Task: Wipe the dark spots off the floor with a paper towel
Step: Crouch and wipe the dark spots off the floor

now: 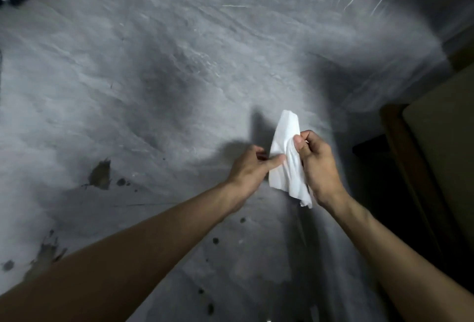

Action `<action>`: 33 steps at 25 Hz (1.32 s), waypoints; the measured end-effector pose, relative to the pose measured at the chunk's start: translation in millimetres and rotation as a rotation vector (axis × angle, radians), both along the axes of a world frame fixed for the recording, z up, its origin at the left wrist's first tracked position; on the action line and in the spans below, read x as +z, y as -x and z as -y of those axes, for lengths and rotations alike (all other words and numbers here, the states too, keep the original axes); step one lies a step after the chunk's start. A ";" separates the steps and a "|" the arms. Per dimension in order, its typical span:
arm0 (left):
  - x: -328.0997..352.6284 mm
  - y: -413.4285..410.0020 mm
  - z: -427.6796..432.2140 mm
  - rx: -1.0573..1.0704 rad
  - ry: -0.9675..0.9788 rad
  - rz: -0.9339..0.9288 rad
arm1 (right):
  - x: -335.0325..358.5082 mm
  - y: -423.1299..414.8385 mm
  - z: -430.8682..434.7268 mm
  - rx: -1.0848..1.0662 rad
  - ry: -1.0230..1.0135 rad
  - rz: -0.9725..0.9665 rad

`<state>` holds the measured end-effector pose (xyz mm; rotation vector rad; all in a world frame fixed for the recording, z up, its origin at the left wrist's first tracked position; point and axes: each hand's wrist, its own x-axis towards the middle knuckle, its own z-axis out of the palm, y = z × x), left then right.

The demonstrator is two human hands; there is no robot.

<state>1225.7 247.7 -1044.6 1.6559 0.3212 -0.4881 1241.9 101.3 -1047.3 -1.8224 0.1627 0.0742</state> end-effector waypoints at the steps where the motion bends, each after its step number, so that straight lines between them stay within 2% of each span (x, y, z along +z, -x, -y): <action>1: -2.0 0.7 4.8 -0.033 0.021 -0.009 | 2.4 -0.1 1.8 0.006 -0.071 -0.020; 3: -7.6 1.4 12.3 -0.039 -0.018 0.015 | 4.1 -0.5 7.1 -0.023 -0.043 -0.013; 6: -7.8 -0.8 17.6 0.073 -0.081 0.065 | 0.8 -1.7 21.1 -0.119 0.394 0.149; 8: -6.5 1.4 21.2 0.093 -0.010 0.035 | -6.7 -3.3 25.4 -0.144 0.737 0.252; 10: -9.3 7.7 17.5 0.120 0.003 -0.032 | -25.5 -3.8 17.6 -0.044 1.012 0.255; 11: -13.5 11.8 10.4 0.120 -0.037 -0.062 | -39.8 -0.5 9.9 0.042 1.086 0.201; 13: -24.1 15.4 -19.9 0.095 -0.223 -0.045 | -67.5 9.7 -6.7 0.135 1.108 0.107; 16: -32.6 14.3 -80.7 0.050 -0.525 0.127 | -88.5 20.5 -23.0 0.050 1.002 0.137; 20: -35.5 19.8 -125.6 0.002 -0.696 0.238 | -89.3 19.4 -27.7 -0.174 1.046 0.131; 25: -42.8 24.9 -158.6 -0.092 -0.928 0.435 | -86.1 5.8 -28.0 -0.113 1.099 0.097; 27: -45.9 26.9 -167.5 -0.186 -0.935 0.453 | -84.0 -1.2 -40.7 -0.108 1.111 0.081; 30: -48.6 28.6 -174.3 -0.269 -0.933 0.413 | -87.3 12.9 -122.4 0.163 1.065 0.253; 33: -48.2 16.0 -178.7 -0.186 -1.062 0.392 | -93.3 32.9 -178.3 0.533 0.979 0.527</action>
